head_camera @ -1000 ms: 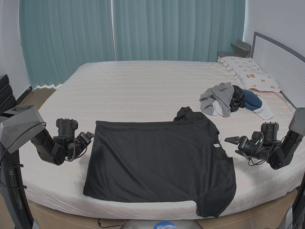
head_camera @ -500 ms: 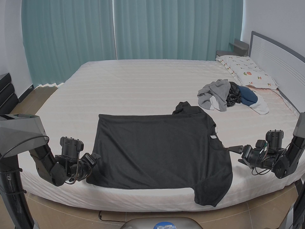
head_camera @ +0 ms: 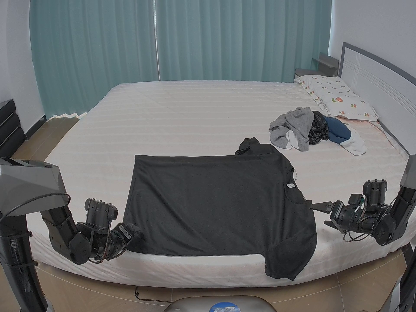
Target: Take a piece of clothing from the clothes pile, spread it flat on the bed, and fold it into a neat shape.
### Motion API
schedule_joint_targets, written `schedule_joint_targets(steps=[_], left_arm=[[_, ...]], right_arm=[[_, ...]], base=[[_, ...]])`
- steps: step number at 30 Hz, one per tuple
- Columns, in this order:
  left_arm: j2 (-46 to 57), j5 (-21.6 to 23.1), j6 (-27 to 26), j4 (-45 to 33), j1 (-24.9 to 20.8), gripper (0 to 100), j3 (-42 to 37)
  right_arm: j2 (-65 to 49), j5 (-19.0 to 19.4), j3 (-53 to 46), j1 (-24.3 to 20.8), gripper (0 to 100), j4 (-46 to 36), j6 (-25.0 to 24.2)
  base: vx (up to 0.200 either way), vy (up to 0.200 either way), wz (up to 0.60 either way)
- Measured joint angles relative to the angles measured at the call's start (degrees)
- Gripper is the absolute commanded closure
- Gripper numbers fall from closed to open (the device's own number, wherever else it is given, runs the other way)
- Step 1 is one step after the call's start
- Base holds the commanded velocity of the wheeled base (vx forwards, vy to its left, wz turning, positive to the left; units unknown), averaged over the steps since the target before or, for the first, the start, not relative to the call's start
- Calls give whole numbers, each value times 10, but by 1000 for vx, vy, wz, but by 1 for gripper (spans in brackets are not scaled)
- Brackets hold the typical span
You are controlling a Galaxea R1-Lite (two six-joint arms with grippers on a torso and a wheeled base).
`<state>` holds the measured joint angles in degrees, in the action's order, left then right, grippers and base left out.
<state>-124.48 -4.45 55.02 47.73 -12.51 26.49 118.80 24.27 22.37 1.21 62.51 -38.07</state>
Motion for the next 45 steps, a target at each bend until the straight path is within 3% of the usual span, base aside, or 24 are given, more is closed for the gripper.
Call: schedule_joint_targets(steps=[3, 4, 25, 35, 45], left_arm=[[-1, 1, 0, 4, 0, 0, -1], [-2, 1, 0, 8, 0, 100, -1], [0, -2, -30, 51, 6, 100, -76], [26, -1, -47, 47, 26, 100, -91], [34, -1, -54, 46, 30, 100, -99]], right_arm=[[-1, 0, -1, 0, 0, 0, 0], [-1, 0, -2, 0, 0, 0, 0], [-1, 0, -16, 0, 0, -2, 8], [21, 7, -33, -5, 0, -25, 69], [60, 6, -30, -6, 0, -27, 94]], base=[[0, 0, 0], [0, 0, 0], [0, 0, 0], [0, 0, 0], [0, 0, 0]])
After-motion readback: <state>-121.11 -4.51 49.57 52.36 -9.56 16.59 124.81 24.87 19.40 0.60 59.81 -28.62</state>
